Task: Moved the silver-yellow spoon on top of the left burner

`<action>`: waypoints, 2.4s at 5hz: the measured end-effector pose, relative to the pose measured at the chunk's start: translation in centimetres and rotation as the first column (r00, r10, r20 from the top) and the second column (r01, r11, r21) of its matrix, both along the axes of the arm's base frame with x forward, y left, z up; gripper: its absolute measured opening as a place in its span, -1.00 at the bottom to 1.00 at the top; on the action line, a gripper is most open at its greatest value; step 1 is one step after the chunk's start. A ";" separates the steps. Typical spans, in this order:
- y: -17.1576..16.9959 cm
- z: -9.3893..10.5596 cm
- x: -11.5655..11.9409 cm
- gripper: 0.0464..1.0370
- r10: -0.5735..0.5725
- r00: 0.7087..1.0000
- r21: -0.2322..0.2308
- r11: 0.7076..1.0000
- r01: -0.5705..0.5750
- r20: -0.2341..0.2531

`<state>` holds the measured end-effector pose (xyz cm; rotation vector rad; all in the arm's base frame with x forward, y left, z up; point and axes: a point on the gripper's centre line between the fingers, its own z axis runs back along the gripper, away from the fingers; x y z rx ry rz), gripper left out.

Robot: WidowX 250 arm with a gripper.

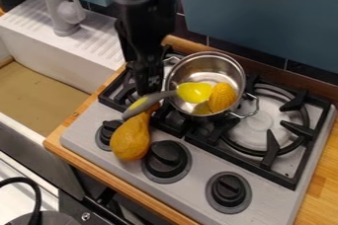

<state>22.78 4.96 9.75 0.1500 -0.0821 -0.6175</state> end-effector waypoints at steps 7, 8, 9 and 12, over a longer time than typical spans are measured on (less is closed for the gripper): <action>-0.9 -4.3 0.3 0.82 -0.013 0.997 0.042 0.999 0.010 0.077; -1.2 -4.8 1.0 0.26 -0.010 0.998 0.044 0.999 0.007 0.065; -1.2 -4.8 1.2 -0.33 -0.027 0.997 0.046 0.999 0.024 0.074; 0.1 -2.5 0.8 -0.61 0.059 0.996 -0.001 0.998 -0.059 0.068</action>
